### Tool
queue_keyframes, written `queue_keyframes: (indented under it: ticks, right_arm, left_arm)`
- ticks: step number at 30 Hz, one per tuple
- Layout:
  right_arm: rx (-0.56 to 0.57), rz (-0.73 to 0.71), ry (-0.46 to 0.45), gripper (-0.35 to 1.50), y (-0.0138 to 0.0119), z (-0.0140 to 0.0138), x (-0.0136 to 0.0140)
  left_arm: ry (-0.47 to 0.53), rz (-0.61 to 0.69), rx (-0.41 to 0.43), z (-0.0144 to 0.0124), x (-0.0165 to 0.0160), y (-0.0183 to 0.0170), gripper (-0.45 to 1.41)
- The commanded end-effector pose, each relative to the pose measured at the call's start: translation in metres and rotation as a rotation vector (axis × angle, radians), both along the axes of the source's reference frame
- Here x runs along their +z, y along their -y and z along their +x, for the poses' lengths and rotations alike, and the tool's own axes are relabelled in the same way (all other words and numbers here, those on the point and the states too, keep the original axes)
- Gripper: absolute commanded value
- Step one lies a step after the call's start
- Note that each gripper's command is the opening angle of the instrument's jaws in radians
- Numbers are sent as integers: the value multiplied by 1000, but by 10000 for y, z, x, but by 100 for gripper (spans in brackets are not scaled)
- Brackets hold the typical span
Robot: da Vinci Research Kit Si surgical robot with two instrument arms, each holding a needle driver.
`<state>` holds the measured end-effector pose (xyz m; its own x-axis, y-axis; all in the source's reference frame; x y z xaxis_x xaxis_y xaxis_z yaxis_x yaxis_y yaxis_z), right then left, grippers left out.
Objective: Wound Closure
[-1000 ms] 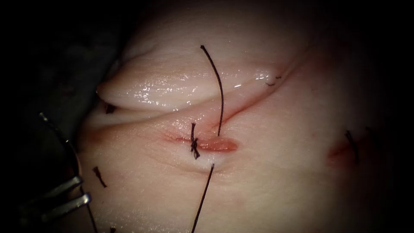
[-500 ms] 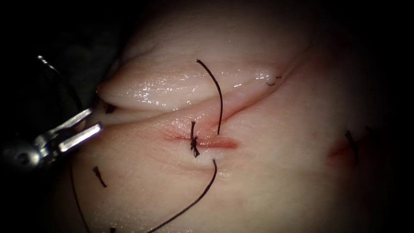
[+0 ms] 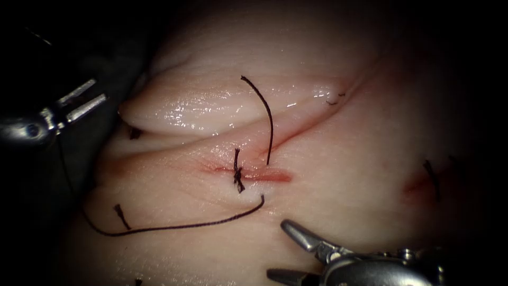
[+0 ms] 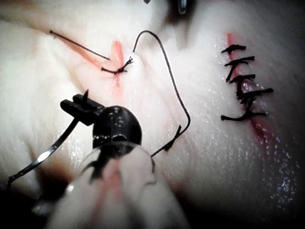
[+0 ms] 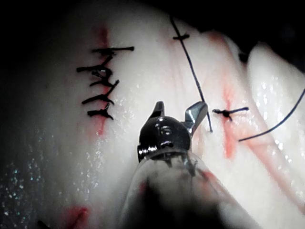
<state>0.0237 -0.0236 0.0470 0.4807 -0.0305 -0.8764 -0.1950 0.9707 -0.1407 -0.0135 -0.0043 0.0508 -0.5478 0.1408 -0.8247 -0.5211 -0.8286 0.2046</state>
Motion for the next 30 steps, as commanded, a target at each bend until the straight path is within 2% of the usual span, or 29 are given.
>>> queue_keyframes:
  ticks: [1, 10, 12, 13, 14, 15, 16, 19, 23, 30]
  right_arm:
    - [15, -2, 9, 138, -3, 14, 18]
    - [23, -26, 44, 138, -14, 38, 49]
    - [19, -44, 52, 121, -16, 40, 54]
    - [-7, -54, 65, 72, -13, 40, 55]
    - [-26, -59, 77, 34, -11, 40, 55]
    - [-52, -67, 93, -17, -9, 40, 55]
    - [-86, -61, 98, -35, -6, 40, 54]
    - [-113, -62, 91, -35, 4, 42, 49]
    - [-142, -73, 79, -35, 28, 49, 21]
    - [-177, -89, 85, -35, 50, 55, -4]
  left_arm:
    - [3, 1, 2, -6, 6, 4, -45]
    - [5, -4, 3, -6, 7, 8, -45]
    - [9, -5, 0, -6, 8, 12, -45]
    - [13, -5, -4, -7, 9, 15, -45]
    - [17, -4, -7, -7, 9, 18, -45]
    - [16, -6, -4, -8, 10, 20, -45]
    - [20, -4, -3, -8, 10, 23, -45]
    - [28, 1, 1, -11, 12, 34, -45]
    - [31, 6, 6, -21, 22, 40, -45]
    - [29, 15, 19, -32, 31, 42, -45]
